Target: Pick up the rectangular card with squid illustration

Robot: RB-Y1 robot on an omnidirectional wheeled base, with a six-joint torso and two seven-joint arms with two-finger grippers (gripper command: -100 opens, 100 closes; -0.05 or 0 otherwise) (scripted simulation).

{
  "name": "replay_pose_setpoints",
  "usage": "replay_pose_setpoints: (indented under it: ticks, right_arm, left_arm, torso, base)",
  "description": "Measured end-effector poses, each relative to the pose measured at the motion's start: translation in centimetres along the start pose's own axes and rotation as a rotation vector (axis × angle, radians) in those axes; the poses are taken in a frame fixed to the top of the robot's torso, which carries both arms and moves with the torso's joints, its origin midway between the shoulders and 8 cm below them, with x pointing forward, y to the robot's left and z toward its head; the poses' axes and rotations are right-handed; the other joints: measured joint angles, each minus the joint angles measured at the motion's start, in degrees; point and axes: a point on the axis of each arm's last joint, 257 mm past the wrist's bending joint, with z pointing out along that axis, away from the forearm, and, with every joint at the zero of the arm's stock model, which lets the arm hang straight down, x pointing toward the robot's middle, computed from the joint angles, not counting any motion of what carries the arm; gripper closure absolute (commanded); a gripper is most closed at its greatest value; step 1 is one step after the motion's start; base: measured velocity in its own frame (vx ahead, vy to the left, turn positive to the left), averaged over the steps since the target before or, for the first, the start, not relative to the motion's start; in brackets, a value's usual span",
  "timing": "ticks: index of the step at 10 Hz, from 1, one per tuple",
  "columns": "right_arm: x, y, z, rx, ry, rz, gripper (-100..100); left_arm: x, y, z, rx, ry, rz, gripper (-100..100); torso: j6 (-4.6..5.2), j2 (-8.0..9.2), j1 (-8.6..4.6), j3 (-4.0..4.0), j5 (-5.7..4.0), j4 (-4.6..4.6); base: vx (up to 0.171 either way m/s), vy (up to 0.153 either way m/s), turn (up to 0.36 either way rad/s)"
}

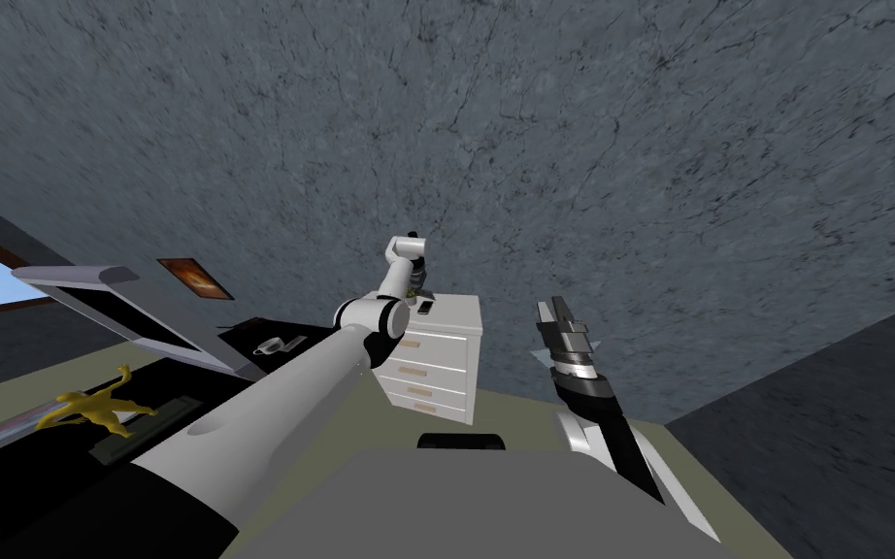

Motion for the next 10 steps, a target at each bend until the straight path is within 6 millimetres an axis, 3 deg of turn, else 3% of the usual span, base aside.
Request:
replay_pose_setpoints:
  ticks: [1,3,4,8,9,10]
  right_arm:
    - [0.0,0.0,0.0,0.0,0.0,0.0,0]
    - [0.0,0.0,0.0,0.0,0.0,0.0,0]
    - [0.0,0.0,0.0,0.0,0.0,0.0,0]
    - [0.0,0.0,0.0,0.0,0.0,0.0,0]
    - [0.0,0.0,0.0,0.0,0.0,0.0,0]
    - [0.0,0.0,0.0,0.0,0.0,0.0,0]
  left_arm:
    - [0.0,0.0,0.0,0.0,0.0,0.0,-100]
    - [0.0,0.3,1.2,0.002,-0.003,0.0,-100]
    - [0.0,0.2,1.3,0.004,-0.003,0.0,100]
    - [0.2,0.2,1.3,0.003,-0.003,0.013,100]
    - [0.2,0.2,1.3,0.003,-0.003,0.013,0]
    - [0.2,0.2,1.3,0.003,-0.003,0.013,100]
  torso:
    - [0.0,0.08,0.04,0.05,0.01,0.02]
    - [0.0,0.08,0.06,0.05,0.02,0.02]
    - [-0.01,0.11,0.07,0.07,0.02,0.03]
    - [-0.21,0.16,0.16,0.12,0.13,0.07]
    - [-0.22,0.17,0.18,0.12,0.14,0.08]
    - [-0.22,0.18,0.19,0.13,0.14,0.08]
  base:
    - [0.012,-0.004,-0.004]
    - [0.01,-0.002,-0.002]
    - [0.0,0.0,0.0]
    - [0.0,0.001,-0.009]
    - [0.0,0.0,0.0]
    - [-0.012,0.003,0.032]
